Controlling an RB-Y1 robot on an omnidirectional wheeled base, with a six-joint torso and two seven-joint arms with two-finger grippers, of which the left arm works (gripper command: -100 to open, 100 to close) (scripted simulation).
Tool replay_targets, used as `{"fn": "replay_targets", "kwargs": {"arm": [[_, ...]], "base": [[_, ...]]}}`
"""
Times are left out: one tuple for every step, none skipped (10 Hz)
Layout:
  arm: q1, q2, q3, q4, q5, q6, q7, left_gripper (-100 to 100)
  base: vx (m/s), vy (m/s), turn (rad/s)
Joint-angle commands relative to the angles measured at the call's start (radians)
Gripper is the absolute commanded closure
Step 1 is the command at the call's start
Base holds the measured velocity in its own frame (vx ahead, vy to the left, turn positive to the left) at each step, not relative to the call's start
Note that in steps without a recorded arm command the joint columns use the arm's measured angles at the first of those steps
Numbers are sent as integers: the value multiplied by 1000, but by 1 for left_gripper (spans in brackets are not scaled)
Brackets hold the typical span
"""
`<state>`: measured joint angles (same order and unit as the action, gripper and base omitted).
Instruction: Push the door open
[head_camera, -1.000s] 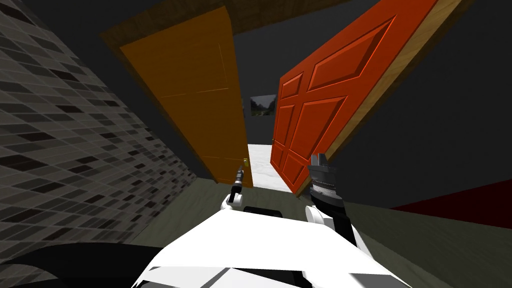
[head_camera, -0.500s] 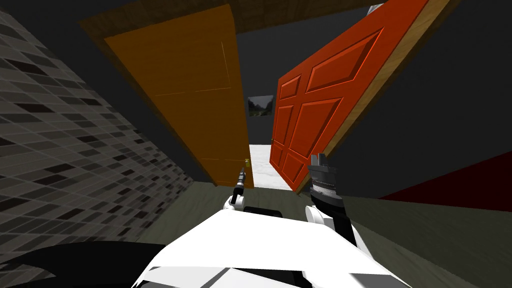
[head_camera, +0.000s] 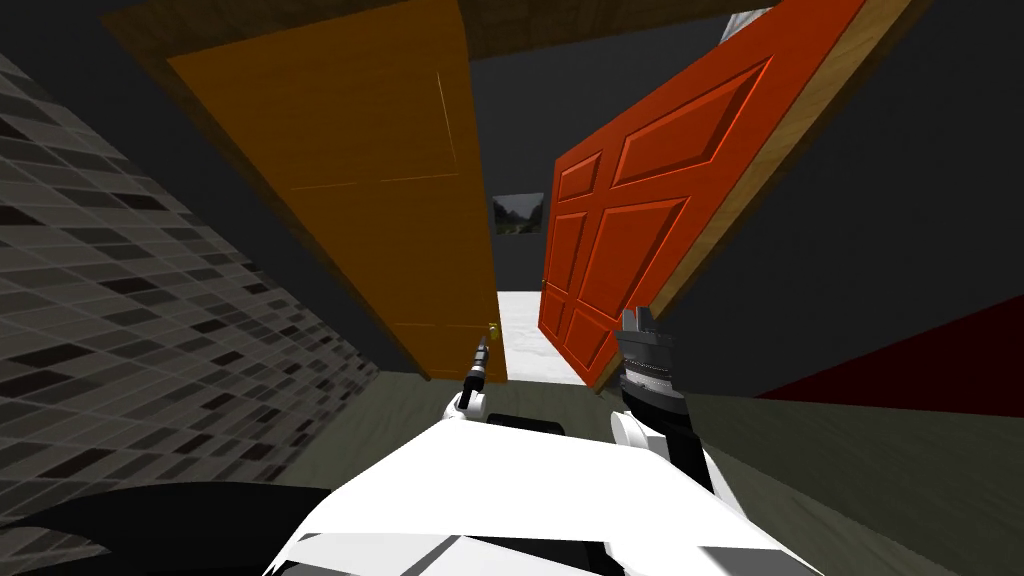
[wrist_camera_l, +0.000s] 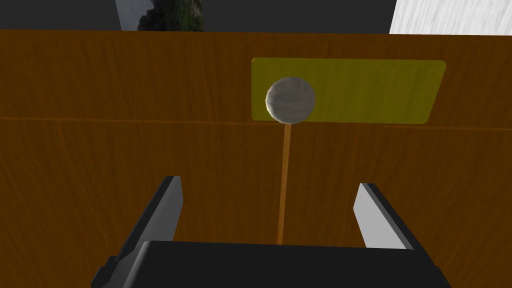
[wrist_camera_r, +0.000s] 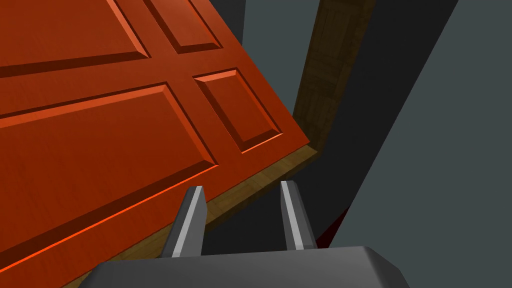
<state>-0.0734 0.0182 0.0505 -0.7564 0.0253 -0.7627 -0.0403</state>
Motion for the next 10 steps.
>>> {"fn": "replay_targets", "kwargs": {"arm": [[-3, 12, 3, 16, 2, -14, 3, -100], [-2, 13, 4, 19, 3, -19, 3, -100], [0, 10, 6, 23, 4, -23, 3, -100], [0, 4, 7, 26, 4, -28, 4, -100], [1, -4, 8, 29, 5, -31, 4, -100], [2, -18, 10, 32, 6, -36, 4, -100], [-3, -10, 10, 38, 6, -37, 4, -100], [-3, -10, 10, 38, 6, -37, 4, 100], [-3, -10, 10, 38, 6, -37, 4, 100], [-3, -10, 10, 38, 6, -37, 4, 100]], "base": [[197, 2, -26], [209, 22, -25], [188, 23, -25], [171, 17, -22], [169, 20, -24], [171, -2, -31], [72, -5, 5], [-16, 0, 0], [-28, 1, -10], [-16, 3, -4]]}}
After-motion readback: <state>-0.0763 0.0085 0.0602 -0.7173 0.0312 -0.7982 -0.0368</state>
